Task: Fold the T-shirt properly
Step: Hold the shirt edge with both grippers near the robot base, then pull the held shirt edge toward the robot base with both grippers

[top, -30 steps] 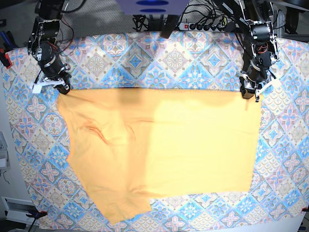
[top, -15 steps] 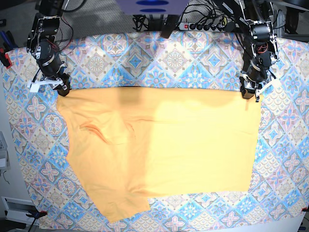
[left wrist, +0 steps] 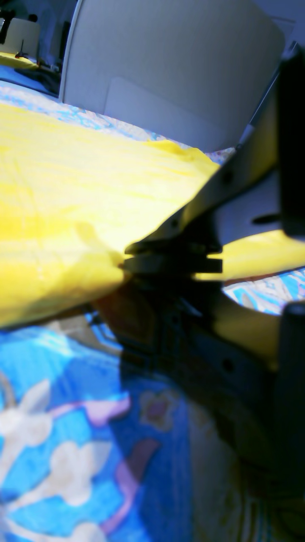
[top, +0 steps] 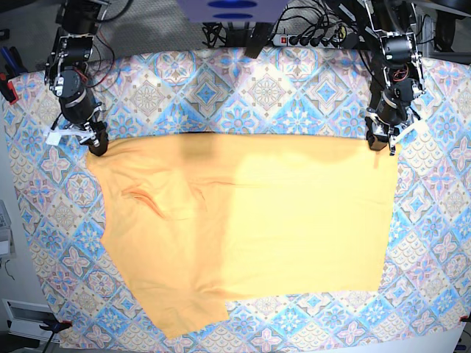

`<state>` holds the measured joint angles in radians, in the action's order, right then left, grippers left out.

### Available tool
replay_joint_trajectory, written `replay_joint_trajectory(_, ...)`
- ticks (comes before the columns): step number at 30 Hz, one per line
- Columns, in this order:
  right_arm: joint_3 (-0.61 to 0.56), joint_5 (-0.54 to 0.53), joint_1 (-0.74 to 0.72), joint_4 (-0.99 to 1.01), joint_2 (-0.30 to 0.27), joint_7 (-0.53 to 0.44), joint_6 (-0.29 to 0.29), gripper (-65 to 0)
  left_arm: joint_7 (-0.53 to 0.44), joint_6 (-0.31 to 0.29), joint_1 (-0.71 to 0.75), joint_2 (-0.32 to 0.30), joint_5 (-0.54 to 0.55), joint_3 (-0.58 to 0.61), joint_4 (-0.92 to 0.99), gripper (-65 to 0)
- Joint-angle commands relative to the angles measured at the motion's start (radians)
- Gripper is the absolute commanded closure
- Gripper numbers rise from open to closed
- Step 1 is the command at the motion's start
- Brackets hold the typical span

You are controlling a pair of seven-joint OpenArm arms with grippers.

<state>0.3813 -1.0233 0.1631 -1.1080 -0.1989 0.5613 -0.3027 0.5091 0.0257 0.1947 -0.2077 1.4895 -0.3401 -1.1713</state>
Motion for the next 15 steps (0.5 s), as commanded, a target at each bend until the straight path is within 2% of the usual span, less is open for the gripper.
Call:
replay_joint_trajectory(1,0.0,-0.004,-0.013,-0.007,-0.01,-0.004,0.0,-21.0,-0.045,-0.046,-0.013,0.004,-0.006,0.006,0.024,0.0)
replay_joint_trajectory(10,-0.006,0.001,-0.047,0.019,0.02,0.003,0.0,-19.6,-0.045,-0.046,-0.013,0.004,-0.006,0.006,0.024,0.0)
replay_joint_trajectory(12,-0.005,0.001,-0.049,0.027,0.022,0.003,0.0,-12.3,-0.045,-0.046,-0.013,0.004,-0.006,0.006,0.024,0.0)
replay_joint_trajectory(14,-0.002,-0.002,-0.049,0.027,0.022,0.004,0.0,-1.6,-0.045,-0.046,-0.013,0.004,-0.006,0.006,0.024,0.0)
replay_joint_trajectory(15,-0.005,-0.002,-0.047,0.021,0.022,0.006,0.0,0.0,-0.045,-0.046,-0.013,0.004,-0.006,0.006,0.024,0.0)
